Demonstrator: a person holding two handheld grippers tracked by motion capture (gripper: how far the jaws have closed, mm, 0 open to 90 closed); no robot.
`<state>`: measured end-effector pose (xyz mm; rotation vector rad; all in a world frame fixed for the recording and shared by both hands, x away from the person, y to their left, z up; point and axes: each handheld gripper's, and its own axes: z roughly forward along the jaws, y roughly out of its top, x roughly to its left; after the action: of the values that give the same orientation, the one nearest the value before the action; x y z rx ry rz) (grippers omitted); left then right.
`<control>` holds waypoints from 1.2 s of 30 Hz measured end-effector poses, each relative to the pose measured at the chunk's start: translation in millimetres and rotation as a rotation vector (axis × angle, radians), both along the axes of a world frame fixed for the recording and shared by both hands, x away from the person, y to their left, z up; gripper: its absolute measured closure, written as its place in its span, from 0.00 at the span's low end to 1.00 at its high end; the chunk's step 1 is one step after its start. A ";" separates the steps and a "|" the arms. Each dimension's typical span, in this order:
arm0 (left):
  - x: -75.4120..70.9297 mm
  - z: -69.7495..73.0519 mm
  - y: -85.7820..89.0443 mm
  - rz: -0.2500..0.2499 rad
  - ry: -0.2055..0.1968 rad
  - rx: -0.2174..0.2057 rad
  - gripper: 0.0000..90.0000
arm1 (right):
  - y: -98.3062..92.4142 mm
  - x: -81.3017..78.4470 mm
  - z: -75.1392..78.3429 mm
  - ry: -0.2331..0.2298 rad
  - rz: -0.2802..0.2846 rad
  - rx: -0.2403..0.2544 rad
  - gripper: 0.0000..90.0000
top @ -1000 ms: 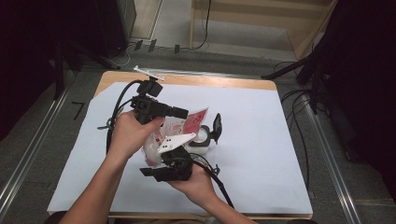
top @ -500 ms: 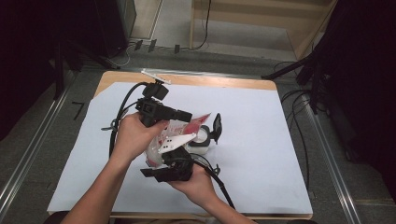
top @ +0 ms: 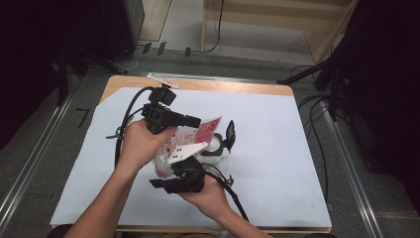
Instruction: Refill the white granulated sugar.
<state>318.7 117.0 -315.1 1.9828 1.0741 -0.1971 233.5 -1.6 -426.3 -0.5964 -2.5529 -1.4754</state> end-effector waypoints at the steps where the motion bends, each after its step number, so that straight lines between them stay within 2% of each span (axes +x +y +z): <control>1: 0.5 -0.1 0.5 -0.001 -0.003 0.001 0.97 | -0.1 -0.1 0.0 0.001 0.000 -0.001 0.72; 14: 0.8 -0.6 1.7 -0.006 0.005 -0.017 0.96 | 0.4 -1.4 1.8 0.007 -0.005 -0.008 0.72; 36: 0.8 -1.1 1.0 -0.004 0.001 -0.007 0.96 | 0.5 -1.2 1.3 0.003 -0.008 -0.011 0.72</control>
<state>319.5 117.9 -316.3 1.9784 1.0688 -0.2032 232.3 -1.0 -425.0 -0.6102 -2.5610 -1.4626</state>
